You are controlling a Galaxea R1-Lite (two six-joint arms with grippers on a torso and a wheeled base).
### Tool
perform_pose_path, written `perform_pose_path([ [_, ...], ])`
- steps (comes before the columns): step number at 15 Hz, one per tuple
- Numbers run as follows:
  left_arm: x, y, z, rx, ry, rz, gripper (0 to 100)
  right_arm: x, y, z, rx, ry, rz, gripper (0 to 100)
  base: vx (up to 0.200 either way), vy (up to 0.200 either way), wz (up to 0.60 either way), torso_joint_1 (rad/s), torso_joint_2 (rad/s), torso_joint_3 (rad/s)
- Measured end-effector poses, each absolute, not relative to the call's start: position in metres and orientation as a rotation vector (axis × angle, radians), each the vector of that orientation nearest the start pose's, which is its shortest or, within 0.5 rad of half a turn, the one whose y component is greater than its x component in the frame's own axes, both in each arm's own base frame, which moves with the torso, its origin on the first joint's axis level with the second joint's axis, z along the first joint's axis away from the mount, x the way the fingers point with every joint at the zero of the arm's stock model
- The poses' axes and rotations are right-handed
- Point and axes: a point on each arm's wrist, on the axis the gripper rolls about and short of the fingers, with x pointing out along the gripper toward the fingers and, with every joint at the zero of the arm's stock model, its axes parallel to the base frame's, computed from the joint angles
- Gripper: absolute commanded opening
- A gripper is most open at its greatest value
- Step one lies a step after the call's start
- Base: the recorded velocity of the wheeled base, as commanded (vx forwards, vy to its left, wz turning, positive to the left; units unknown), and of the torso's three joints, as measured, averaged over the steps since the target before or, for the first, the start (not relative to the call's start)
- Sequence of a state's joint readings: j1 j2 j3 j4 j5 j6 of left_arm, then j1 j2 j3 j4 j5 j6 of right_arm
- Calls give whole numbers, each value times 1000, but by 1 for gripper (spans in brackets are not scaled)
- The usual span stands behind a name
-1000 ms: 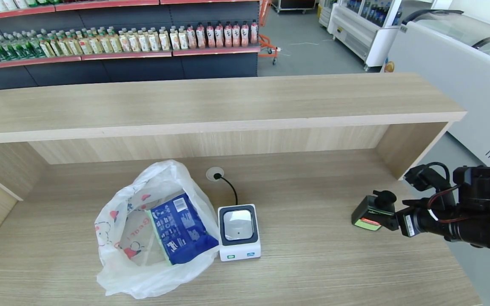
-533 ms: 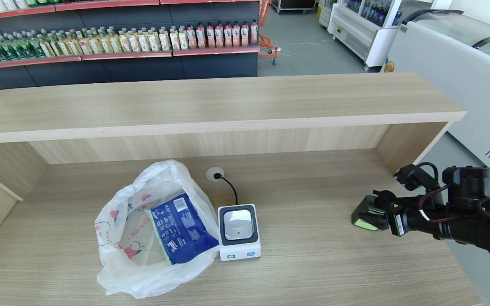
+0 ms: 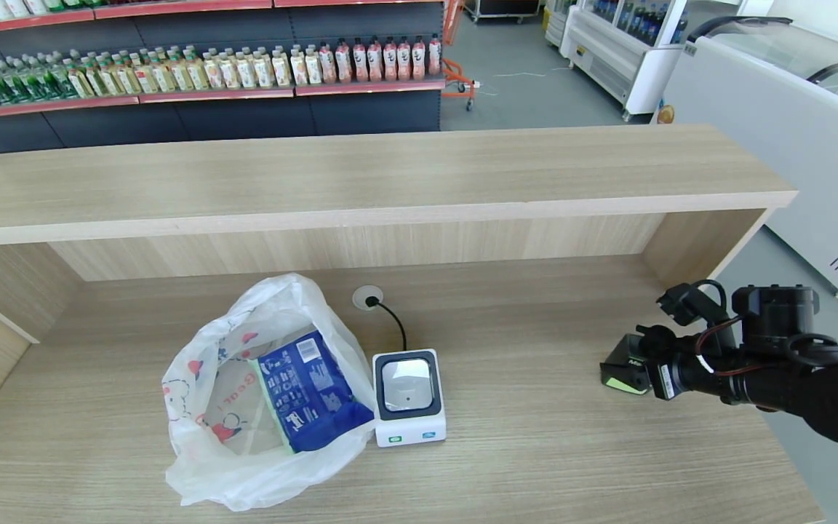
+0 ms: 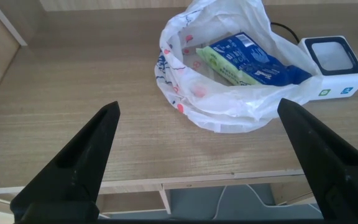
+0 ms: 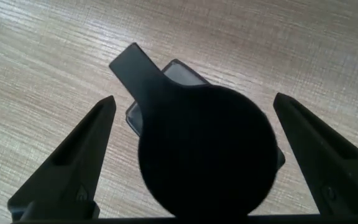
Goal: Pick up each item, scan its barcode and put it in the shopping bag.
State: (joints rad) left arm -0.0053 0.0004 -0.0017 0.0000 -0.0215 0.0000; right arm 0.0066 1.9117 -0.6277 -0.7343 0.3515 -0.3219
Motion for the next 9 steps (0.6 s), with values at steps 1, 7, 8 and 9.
perform_pose_path([
  [1, -23, 0, 76, 0, -1, -27, 100, 311, 11, 82, -213, 482, 442, 100, 0, 0, 0, 0, 0, 0],
  [7, -23, 0, 76, 0, -1, -26, 100, 317, 13, 76, -192, 478, 512, 0, 0, 0, 0, 0, 0, 0],
  [8, -23, 0, 76, 0, -1, -26, 100, 318, 13, 75, -193, 477, 512, 0, 0, 0, 0, 0, 0, 0],
  [9, -23, 0, 76, 0, -1, -27, 100, 319, 14, 75, -194, 476, 514, 0, 0, 0, 0, 0, 0, 0],
])
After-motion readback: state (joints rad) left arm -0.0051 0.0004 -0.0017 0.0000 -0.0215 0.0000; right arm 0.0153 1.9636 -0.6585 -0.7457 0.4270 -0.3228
